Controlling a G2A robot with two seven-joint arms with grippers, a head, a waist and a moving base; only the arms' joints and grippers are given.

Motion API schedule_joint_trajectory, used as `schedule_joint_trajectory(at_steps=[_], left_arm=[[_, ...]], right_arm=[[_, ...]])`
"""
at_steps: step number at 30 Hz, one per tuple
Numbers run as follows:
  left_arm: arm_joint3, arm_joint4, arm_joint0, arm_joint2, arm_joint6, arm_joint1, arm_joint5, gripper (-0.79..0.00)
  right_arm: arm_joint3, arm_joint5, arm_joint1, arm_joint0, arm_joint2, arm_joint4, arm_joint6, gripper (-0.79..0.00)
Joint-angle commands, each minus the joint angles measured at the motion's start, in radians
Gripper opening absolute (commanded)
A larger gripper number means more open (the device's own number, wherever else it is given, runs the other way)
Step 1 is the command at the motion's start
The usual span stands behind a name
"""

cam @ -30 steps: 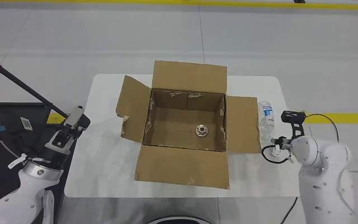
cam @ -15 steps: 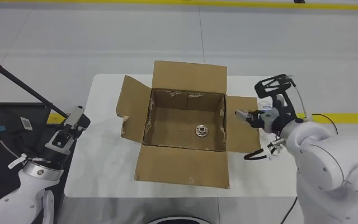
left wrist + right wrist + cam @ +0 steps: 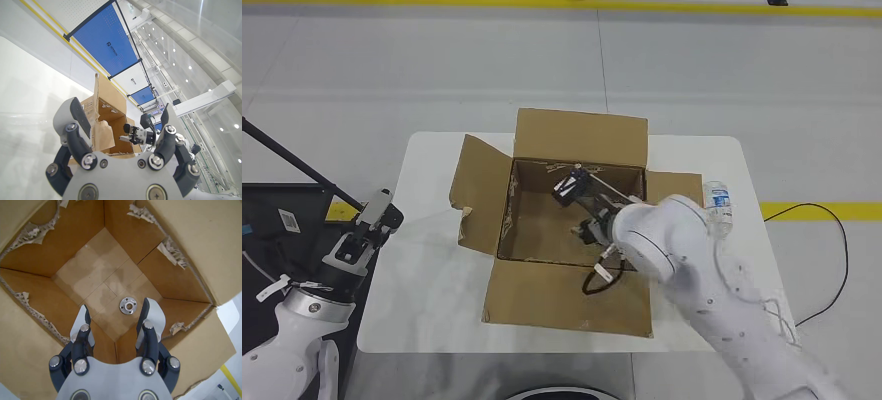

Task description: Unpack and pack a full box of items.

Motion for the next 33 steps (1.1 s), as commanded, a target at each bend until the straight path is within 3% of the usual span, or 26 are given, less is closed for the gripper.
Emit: schedule_joint_trajectory(at_steps=[1,7,11,12,14,15,28,33], left_arm=[[0.000,0.000,0.000,0.000,0.000,0.000,0.000,0.000],[0.000,0.000,0.000,0.000,0.000,0.000,0.000,0.000],[0.000,0.000,0.000,0.000,0.000,0.000,0.000,0.000],[0.000,0.000,0.000,0.000,0.000,0.000,0.000,0.000],[0.000,0.000,0.000,0.000,0.000,0.000,0.000,0.000],[0.000,0.000,0.000,0.000,0.000,0.000,0.000,0.000],[0.000,0.000,0.000,0.000,0.000,0.000,0.000,0.000],[0.000,0.000,0.000,0.000,0.000,0.000,0.000,0.000]], right_arm=[[0.055,0.001,-0.008,0.020,-0.026,-0.001,0.000,-0.212],[0.240,-0.013,-0.032,0.075,-0.063,0.021,-0.021,-0.197],[0.350,-0.028,-0.044,0.101,-0.074,0.047,-0.029,-0.228],[0.377,-0.034,-0.047,0.107,-0.077,0.054,-0.032,-0.249],[0.417,-0.044,-0.052,0.117,-0.083,0.063,-0.038,-0.425],[0.436,-0.049,-0.054,0.121,-0.084,0.067,-0.043,-0.453],[0.539,-0.095,-0.068,0.133,-0.087,0.082,-0.052,-0.419],[0.557,-0.105,-0.072,0.131,-0.087,0.088,-0.067,-0.459]])
